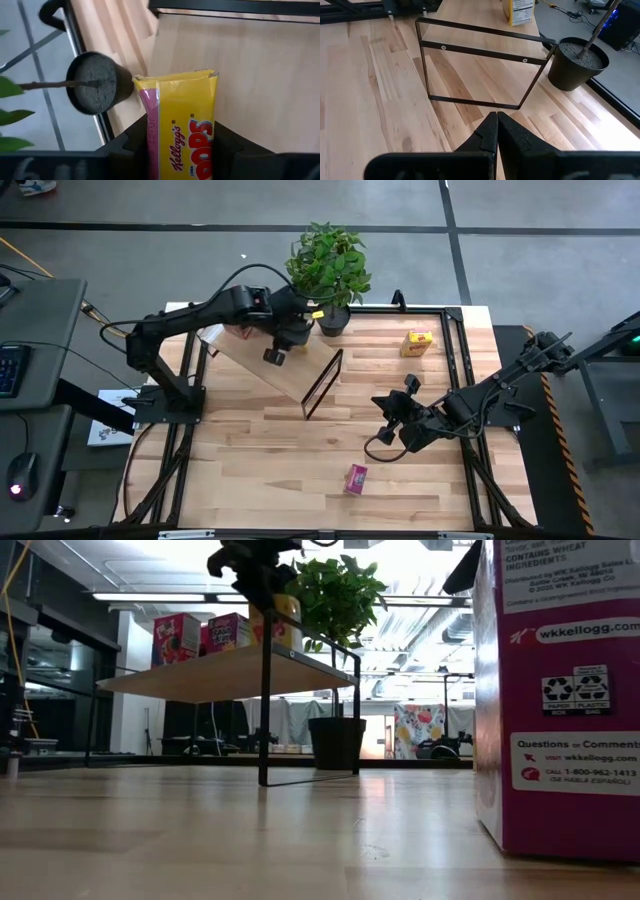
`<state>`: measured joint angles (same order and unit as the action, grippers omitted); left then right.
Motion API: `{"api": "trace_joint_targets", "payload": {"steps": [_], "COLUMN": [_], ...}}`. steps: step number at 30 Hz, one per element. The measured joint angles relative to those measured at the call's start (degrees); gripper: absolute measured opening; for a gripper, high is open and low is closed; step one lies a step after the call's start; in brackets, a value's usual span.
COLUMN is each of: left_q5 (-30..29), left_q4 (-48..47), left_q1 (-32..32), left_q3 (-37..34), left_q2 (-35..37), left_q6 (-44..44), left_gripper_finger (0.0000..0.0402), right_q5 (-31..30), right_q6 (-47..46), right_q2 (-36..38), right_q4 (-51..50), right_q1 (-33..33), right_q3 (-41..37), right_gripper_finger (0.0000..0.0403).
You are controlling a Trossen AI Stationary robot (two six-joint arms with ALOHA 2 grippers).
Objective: Stack cereal on shelf
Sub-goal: Put the bottom yellow cereal box on the shelf
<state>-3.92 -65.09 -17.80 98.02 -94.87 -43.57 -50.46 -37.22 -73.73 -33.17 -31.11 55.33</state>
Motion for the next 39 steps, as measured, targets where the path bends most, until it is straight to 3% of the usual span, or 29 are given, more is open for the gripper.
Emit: {"api": "trace_joint_targets", "payload": {"steps": [11,20,24,27,33,39], "left_q5": [-5.7,-13.8,-17.9,-16.0,-5.0,-4.6], "left_q4": [1.1,2.0,2.0,1.8,1.9,1.9], "left_q1": [0.3,2.7,4.6,6.2,8.9,9.5], "left_q3": [-0.3,-0.4,-0.4,-0.3,-0.2,-0.2], "left_q2": [0.1,0.0,0.0,0.5,3.4,7.6], "left_q6": [5.2,6.0,10.3,11.0,12.7,13.1], "left_gripper_finger": [0.0124,0.0125,0.0125,0.0125,0.0125,0.0125], "right_q5": [0.0,0.0,0.0,-0.1,-0.1,-0.3], "right_q6": [0.0,0.0,0.0,0.1,0.0,0.0], "right_q2": [0.0,0.0,0.0,0.0,0.0,0.0], "right_q4": [0.0,0.0,0.0,0.0,0.0,0.1], "right_q1": [0.0,0.0,0.0,0.0,0.0,0.0], "right_q3": [0.0,0.0,0.0,0.0,0.0,0.0], "right_gripper_finger": [0.0000,0.0000,0.0000,0.0000,0.0000,0.0000]}}
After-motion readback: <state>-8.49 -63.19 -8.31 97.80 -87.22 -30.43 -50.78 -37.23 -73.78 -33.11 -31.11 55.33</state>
